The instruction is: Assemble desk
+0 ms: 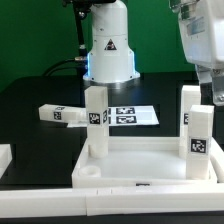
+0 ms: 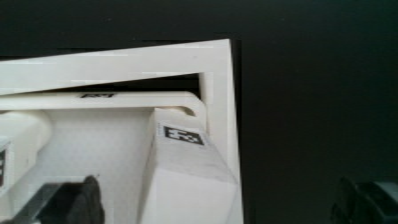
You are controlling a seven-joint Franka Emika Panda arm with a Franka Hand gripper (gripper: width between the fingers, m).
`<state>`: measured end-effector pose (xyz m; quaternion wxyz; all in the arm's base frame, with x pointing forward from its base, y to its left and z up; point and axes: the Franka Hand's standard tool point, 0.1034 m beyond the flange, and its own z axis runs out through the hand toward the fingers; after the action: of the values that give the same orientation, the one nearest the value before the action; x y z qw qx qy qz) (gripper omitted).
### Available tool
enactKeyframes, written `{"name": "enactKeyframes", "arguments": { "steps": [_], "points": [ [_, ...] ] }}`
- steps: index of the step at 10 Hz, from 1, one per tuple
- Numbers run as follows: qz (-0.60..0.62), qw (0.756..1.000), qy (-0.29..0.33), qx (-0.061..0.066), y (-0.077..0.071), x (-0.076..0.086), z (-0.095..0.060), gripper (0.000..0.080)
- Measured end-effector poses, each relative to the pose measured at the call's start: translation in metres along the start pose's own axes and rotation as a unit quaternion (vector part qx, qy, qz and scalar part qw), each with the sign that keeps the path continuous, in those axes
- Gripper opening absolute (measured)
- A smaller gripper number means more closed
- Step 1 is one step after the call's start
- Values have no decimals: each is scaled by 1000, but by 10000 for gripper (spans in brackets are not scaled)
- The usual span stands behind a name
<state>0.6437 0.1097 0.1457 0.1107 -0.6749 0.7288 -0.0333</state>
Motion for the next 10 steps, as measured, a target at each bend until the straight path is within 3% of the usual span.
{"name": "enactKeyframes", "arguments": {
  "steps": [1, 2, 3, 5, 9, 10],
  "points": [
    [-15, 1000, 0, 1, 0, 1, 0, 649],
    [-56, 998, -1, 16, 0, 9, -9, 649],
    [-94, 995, -6, 28, 8, 24, -24, 649],
    [-126, 991, -14, 36, 18, 46, -44, 649],
    [-131, 991, -12, 33, 22, 47, -38, 649],
    [-135, 990, -13, 38, 32, 61, -38, 649]
  ]
}}
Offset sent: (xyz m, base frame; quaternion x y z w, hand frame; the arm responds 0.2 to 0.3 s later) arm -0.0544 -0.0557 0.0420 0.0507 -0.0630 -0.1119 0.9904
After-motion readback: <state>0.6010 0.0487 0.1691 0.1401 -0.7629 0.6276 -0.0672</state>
